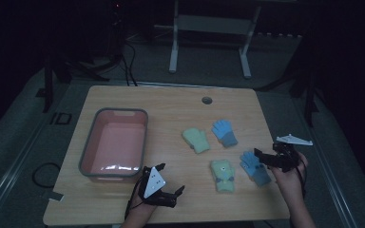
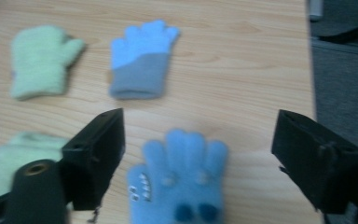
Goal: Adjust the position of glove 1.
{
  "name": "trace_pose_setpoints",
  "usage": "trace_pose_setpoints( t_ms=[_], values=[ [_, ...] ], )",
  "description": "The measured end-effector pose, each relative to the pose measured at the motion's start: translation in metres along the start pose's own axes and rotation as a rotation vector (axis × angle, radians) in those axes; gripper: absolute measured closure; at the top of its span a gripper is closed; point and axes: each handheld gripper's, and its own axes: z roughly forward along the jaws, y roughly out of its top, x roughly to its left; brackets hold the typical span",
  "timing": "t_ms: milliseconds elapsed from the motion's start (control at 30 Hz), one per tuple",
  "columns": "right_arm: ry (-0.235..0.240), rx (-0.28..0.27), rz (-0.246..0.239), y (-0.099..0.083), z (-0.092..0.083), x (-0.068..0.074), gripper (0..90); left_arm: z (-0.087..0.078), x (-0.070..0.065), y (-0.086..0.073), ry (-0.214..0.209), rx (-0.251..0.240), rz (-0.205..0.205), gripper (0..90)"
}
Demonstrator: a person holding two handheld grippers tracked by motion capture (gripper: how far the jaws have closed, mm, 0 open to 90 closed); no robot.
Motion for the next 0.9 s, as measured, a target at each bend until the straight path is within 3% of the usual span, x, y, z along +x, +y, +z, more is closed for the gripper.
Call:
trace_pose_setpoints(
  t_ms=[100, 467, 900],
  values=[
    [0.049, 0.017, -0.026, 0.011, 0.005, 0.010, 12.5, 0.000, 0.000, 0.000, 0.000, 0.000, 0.001, 0.3],
    [0.109, 0.026, -0.121, 0.035, 0.025, 0.043, 13.5, 0.000, 0.000, 0.000, -0.001, 0.000, 0.003, 0.3],
    [0.182, 0.048, -0.153, 0.048, 0.051, 0.078, 14.3, 0.000, 0.000, 0.000, -0.002, -0.001, -0.003, 0.4]
  ],
)
